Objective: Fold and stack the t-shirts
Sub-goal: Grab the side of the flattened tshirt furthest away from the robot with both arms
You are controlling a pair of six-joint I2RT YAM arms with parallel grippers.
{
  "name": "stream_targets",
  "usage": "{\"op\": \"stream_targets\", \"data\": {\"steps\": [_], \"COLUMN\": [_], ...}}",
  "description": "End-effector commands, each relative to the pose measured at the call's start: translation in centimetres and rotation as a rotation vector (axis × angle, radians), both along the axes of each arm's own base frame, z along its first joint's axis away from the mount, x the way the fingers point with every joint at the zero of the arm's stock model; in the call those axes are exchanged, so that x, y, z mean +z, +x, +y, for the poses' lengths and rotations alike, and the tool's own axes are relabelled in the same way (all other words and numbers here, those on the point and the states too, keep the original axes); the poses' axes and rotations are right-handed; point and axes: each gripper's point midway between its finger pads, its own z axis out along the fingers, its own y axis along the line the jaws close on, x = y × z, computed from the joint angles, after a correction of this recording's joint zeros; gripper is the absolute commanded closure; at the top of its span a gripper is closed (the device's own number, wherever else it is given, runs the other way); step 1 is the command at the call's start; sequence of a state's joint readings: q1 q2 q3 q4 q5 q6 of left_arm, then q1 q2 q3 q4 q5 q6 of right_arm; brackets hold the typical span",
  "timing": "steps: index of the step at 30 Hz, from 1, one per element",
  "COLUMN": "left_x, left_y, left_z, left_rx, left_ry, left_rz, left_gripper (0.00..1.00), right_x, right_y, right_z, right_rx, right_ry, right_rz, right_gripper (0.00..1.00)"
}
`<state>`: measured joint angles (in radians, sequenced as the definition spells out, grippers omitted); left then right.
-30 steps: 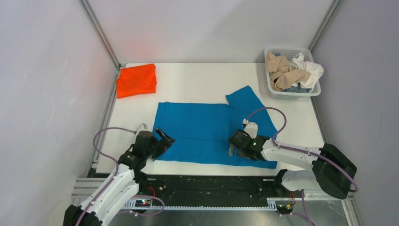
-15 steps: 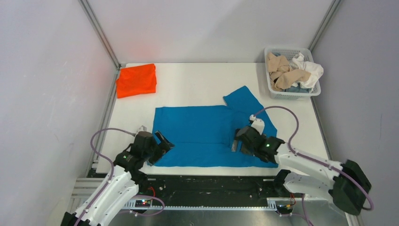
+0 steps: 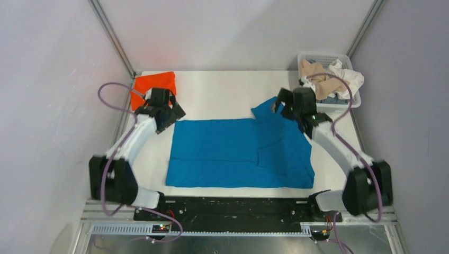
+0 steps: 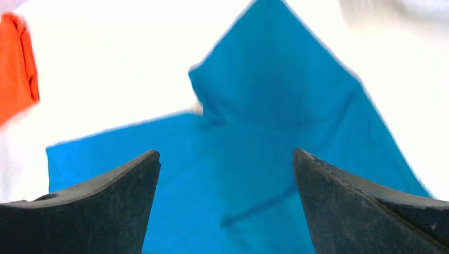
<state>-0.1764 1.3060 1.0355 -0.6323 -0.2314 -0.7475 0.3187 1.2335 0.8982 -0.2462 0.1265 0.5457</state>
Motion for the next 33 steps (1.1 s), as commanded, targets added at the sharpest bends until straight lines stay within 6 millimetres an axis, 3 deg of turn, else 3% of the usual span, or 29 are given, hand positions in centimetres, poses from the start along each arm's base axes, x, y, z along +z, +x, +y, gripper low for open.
{"op": "stream_targets", "data": {"steps": [1,5,6,7,8,9,10,11,12,13,14,15,20,26,31,33], "left_x": [-1.7,-5.0,-6.1,-6.7,-7.6,-8.1,-9.0,-9.4,-10.1,-10.3,-10.3,-10.4,-10.8,-11.0,-11.5,-12.2], "left_y": [5.2,8.8,9.7,10.1,10.6,10.8,11.1,11.2,11.4,11.4,11.4,11.4,11.0,9.7,9.3,8.9], "left_z": [2.7,3.8,3.9,4.1,4.2,4.1,4.0,3.9,3.7,3.6,3.5,3.4,1.4,0.7,-1.8,-2.8], "left_rx": [0.008,0.014,0.014,0.017,0.021,0.022,0.017,0.014,0.005,-0.001,-0.006,-0.006,-0.063,-0.051,-0.117,-0.132], "left_ry": [0.080,0.065,0.059,0.051,0.037,0.032,0.022,0.020,0.010,0.008,0.004,0.002,-0.082,-0.098,-0.137,-0.157], "left_rz": [0.074,0.155,0.178,0.193,0.211,0.219,0.238,0.246,0.259,0.266,0.267,0.269,0.285,0.306,0.325,0.349], "left_gripper": [0.00,0.00,0.00,0.00,0.00,0.00,0.00,0.00,0.06,0.09,0.09,0.10,0.17,0.25,0.32,0.41], "right_x": [1.8,0.0,-1.9,-1.3,-2.8,-1.1,-3.7,-2.1,-4.5,-3.4,-4.3,-5.6,-6.9,-6.4,-6.3,-6.2], "right_y": [9.0,14.1,15.0,16.6,17.1,18.7,19.1,20.5,20.7,21.8,22.2,22.3,22.4,21.5,20.9,20.7], "right_z": [-1.3,-0.9,-0.9,-0.7,-0.8,-0.6,-0.8,-0.6,-0.8,-0.7,-0.7,-0.6,-0.2,0.1,0.0,0.0], "right_rx": [-0.006,0.011,0.013,0.012,0.010,0.007,0.010,0.007,0.005,-0.001,-0.004,-0.006,-0.010,-0.005,-0.005,-0.007], "right_ry": [-0.104,-0.183,-0.201,-0.206,-0.224,-0.226,-0.254,-0.259,-0.286,-0.285,-0.297,-0.301,-0.277,-0.264,-0.261,-0.260], "right_rz": [-0.061,-0.014,0.024,0.006,0.052,0.015,0.082,0.048,0.112,0.088,0.112,0.136,0.149,0.137,0.139,0.142], "right_gripper": [0.01,0.01,0.01,0.01,0.01,0.01,0.01,0.01,0.01,0.01,0.01,0.01,0.01,0.01,0.01,0.01]}}
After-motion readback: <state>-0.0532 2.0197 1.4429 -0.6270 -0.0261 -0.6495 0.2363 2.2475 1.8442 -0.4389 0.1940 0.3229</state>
